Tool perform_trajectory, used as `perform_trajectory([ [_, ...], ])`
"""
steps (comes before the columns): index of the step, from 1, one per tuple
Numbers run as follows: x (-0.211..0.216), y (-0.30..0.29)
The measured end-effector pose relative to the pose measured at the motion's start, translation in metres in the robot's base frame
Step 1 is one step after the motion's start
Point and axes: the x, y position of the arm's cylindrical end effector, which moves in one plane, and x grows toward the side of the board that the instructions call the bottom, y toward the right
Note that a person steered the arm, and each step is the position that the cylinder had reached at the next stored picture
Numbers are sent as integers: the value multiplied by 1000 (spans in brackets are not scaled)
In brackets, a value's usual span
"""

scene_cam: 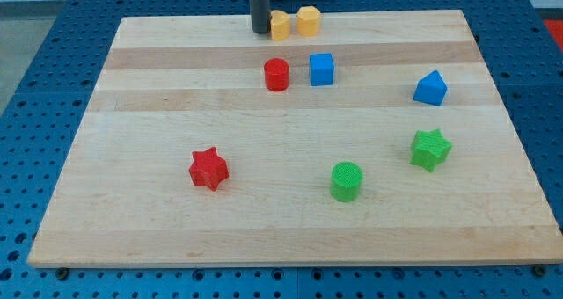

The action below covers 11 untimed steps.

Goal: Move the arm to the right of the blue cube

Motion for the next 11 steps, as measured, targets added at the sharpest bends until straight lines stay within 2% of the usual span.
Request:
perform_trajectory([
  [1, -2, -3],
  [3, 40, -63],
  [5, 41, -65],
  [7, 128, -76],
  [8, 168, -55],
  [9, 188, 4],
  [10, 187, 92],
  [11, 161, 157],
])
